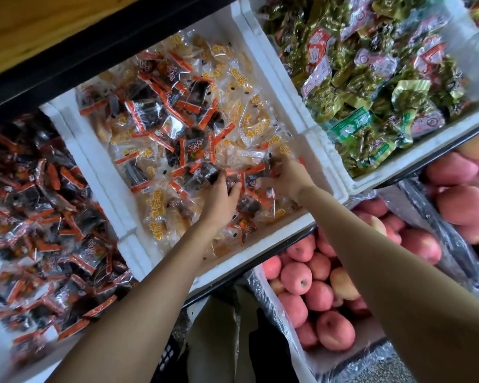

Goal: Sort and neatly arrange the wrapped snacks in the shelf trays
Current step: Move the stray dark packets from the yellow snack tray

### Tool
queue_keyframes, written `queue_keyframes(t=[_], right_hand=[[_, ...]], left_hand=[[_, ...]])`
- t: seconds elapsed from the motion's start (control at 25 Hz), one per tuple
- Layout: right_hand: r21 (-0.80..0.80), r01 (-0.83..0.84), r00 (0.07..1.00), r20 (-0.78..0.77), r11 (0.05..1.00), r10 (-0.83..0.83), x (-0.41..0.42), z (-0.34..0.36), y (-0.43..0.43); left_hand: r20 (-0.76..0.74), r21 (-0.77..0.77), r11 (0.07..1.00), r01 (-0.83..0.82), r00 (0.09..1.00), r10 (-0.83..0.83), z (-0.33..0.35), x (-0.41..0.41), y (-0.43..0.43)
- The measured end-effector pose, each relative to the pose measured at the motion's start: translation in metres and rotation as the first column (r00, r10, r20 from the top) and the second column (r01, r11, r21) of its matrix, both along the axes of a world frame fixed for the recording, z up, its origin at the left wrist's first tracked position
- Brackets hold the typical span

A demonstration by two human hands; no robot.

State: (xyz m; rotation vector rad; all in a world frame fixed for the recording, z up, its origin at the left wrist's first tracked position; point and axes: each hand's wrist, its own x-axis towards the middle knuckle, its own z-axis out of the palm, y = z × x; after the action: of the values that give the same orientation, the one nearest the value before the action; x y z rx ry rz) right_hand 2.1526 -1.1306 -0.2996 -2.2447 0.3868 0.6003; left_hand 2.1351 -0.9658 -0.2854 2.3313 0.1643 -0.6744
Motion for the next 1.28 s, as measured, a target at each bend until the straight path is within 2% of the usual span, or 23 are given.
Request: queue_keyframes(t=[0.2, 0.36, 0.52, 0.6, 0.76, 0.92, 1.08, 1.16, 1.28], right_hand=[[-0.086, -0.171, 0.983, 0.048, 0.982, 0.175, -0.024, 0.001, 0.023], [-0.039, -0.106, 0.982, 0.156, 0.994, 0.111, -0.04, 0.008, 0.031], [0.041, -0.039, 0.957, 0.289, 0.998, 0.026, -0.058, 0.034, 0.043], [0.032, -0.085, 0.941, 0.332, 0.996, 0.069, -0.068, 0.052, 0.061], [0.036, -0.26, 0.879, 0.423, 0.965, 0.221, -0.089, 0.069, 0.13], [-0.031, -0.419, 0.863, 0.299, 0.908, 0.408, -0.097, 0.06, 0.214], [-0.127, -0.536, 0.806, 0.215, 0.835, 0.551, -0.101, 0.058, 0.279], [-0.123, -0.54, 0.812, 0.187, 0.833, 0.553, -0.098, 0.058, 0.302], [0.029, -0.446, 0.873, 0.232, 0.894, 0.428, -0.09, 0.056, 0.335]], left_hand=[[-0.017, -0.079, 0.997, 0.013, 1.0, -0.014, 0.001, -0.011, 0.004], [0.019, -0.153, 0.988, -0.004, 1.0, 0.007, 0.017, -0.023, 0.013], [0.135, -0.099, 0.995, -0.011, 0.991, 0.024, 0.033, -0.038, 0.045], [0.177, -0.117, 0.99, -0.075, 0.979, 0.096, 0.038, -0.049, 0.073], [0.238, -0.016, 0.979, -0.202, 0.95, 0.2, 0.039, -0.079, 0.155], [0.292, 0.131, 0.968, -0.216, 0.941, 0.171, 0.037, -0.109, 0.236], [0.236, 0.245, 0.95, -0.193, 0.962, 0.135, 0.039, -0.124, 0.302], [0.214, 0.274, 0.948, -0.163, 0.971, 0.105, 0.037, -0.123, 0.324], [0.175, 0.326, 0.939, -0.114, 0.983, 0.058, 0.032, -0.117, 0.348]])
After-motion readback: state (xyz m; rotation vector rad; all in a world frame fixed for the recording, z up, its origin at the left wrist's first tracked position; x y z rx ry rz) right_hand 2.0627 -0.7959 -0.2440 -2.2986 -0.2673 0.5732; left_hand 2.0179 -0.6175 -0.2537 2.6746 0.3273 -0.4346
